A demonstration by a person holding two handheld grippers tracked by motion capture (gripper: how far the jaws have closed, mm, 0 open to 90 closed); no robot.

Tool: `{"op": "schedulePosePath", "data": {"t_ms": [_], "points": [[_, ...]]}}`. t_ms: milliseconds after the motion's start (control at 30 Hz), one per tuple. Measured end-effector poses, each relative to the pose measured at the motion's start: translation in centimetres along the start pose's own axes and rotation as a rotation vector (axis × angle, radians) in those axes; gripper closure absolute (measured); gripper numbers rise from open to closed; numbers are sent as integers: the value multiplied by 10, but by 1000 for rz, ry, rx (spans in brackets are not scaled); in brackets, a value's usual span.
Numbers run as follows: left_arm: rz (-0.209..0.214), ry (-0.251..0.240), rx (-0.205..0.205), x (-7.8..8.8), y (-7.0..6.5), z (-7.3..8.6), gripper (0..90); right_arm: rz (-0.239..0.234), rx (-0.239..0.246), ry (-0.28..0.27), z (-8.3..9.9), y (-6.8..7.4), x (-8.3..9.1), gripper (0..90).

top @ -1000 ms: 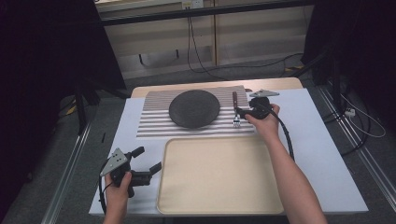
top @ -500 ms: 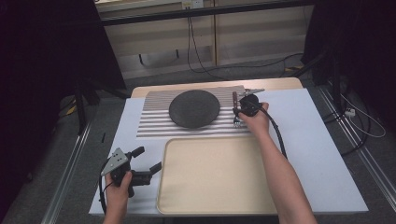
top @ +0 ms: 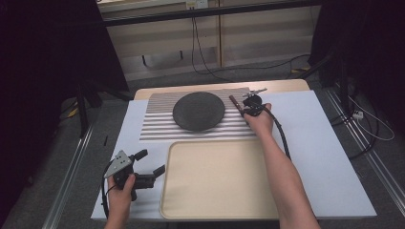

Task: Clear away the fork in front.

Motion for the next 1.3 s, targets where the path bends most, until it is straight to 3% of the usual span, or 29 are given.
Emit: {"op": "schedulePosePath", "data": {"t_ms": [67, 167, 533, 667, 700, 767, 900, 967, 1033, 1133, 1300], "points": [[-2, 0, 0, 0, 0, 0, 29, -13, -6, 8, 1, -1, 1, 820], [-3, -8, 4, 0, 0, -1, 29, -39, 22, 42, 3, -3, 7, 838], [-12, -24, 3, 2, 1, -4, 29, -64, 56, 86, 18, 1, 30, 846], [-18, -26, 9, 3, 2, -4, 29, -82, 84, 83, 26, 4, 39, 843], [-19, -21, 6, 3, 2, -4, 29, -92, 104, 104, 27, 7, 42, 837], [-19, -25, 9, 3, 2, -4, 29, -87, 102, 103, 27, 6, 42, 833], [-6, -27, -1, 4, 1, -5, 29, -65, 88, 61, 20, 6, 35, 691], [-8, -29, 2, 4, 2, -5, 29, -51, 100, 48, 17, 8, 30, 697], [-6, -31, 6, 3, 2, -5, 29, -62, 66, 25, 13, 11, 27, 697], [-1, -27, 6, 3, 1, -4, 29, -44, 69, 27, 8, 10, 20, 697], [4, -28, 8, 2, 1, -4, 29, -57, 79, 50, 9, 13, 14, 749]]}}
Point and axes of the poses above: each handheld gripper's, and its own axes: x roughly backward along the jaws, z roughly out of its underside, y roughly to its left, the point moved 7 cm from there along -x, roughly forward along the jaws, and after that the axes turned 7 degrees about -y, right-handed, at the moved point
